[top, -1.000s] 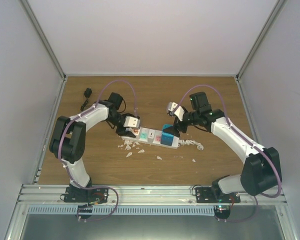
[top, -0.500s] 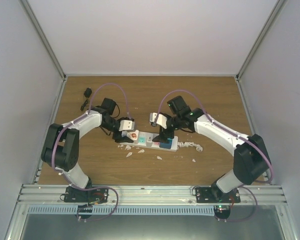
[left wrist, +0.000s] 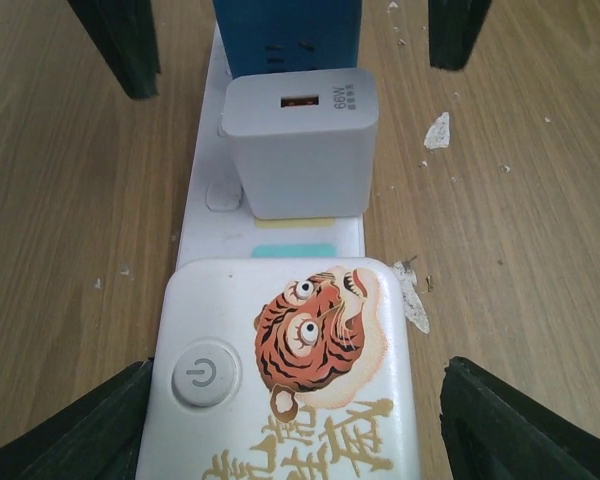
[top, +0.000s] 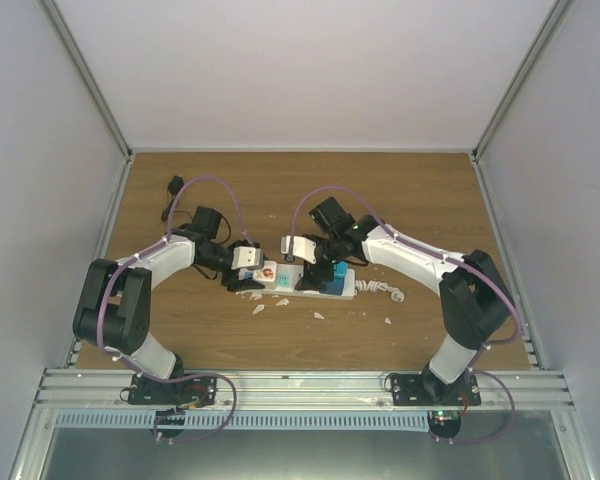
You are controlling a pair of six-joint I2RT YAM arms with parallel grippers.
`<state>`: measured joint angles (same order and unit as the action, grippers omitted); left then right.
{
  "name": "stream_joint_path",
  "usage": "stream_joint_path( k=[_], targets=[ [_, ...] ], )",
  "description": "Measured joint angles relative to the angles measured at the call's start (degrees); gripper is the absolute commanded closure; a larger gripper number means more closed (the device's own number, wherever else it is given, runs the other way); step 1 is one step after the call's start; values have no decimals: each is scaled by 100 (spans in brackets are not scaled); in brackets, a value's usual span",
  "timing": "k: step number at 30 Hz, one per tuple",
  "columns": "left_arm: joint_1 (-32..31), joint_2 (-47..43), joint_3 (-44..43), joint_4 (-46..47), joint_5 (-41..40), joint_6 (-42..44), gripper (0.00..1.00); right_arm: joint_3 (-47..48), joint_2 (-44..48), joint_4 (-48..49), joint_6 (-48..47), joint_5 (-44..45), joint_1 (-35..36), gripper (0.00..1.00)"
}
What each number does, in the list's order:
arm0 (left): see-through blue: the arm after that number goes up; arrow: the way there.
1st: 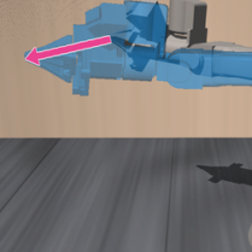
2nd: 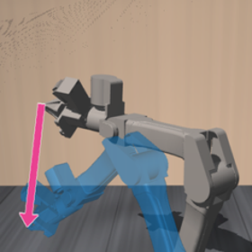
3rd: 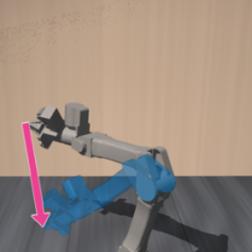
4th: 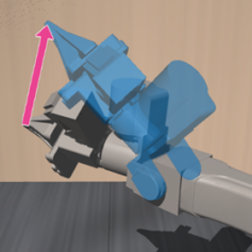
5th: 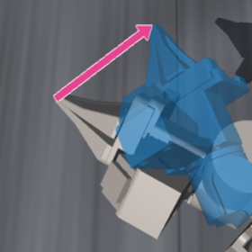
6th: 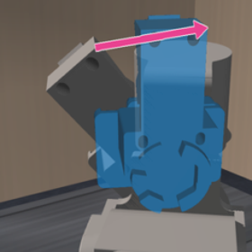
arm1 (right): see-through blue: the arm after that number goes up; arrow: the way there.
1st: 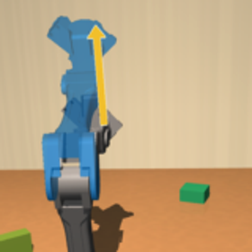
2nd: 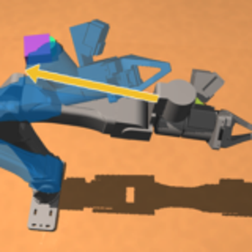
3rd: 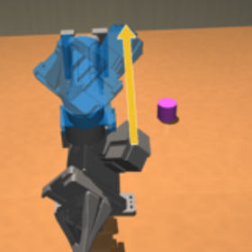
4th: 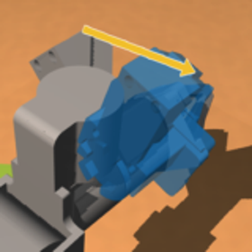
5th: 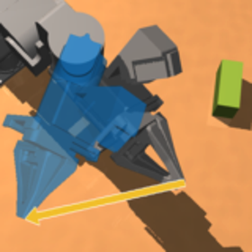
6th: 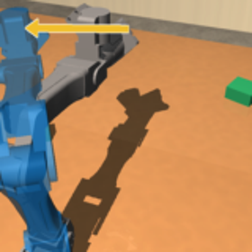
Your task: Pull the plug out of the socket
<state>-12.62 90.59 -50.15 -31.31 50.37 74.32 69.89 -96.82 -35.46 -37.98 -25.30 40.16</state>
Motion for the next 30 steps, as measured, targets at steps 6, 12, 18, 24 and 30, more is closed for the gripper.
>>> stream_joint_path(
  k=[6, 12, 18, 24, 30],
  targets=[
    [20, -2, 177, 326, 52, -81, 26, 87, -232, -92, -17, 203, 195, 13],
    [42, -22, 337, 612, 131, -162, 27, 175, -295, -197, -59, 446, 302, 19],
    [42, -24, 457, 852, 175, -240, 28, 289, -433, -306, -114, 608, 334, 26],
    [42, -24, 498, 964, 203, -310, 31, 343, -520, -433, -133, 649, 334, 37],
    [46, -22, 542, 1056, 262, -358, 44, 389, -531, -472, -138, 715, 334, 46]
  ],
)
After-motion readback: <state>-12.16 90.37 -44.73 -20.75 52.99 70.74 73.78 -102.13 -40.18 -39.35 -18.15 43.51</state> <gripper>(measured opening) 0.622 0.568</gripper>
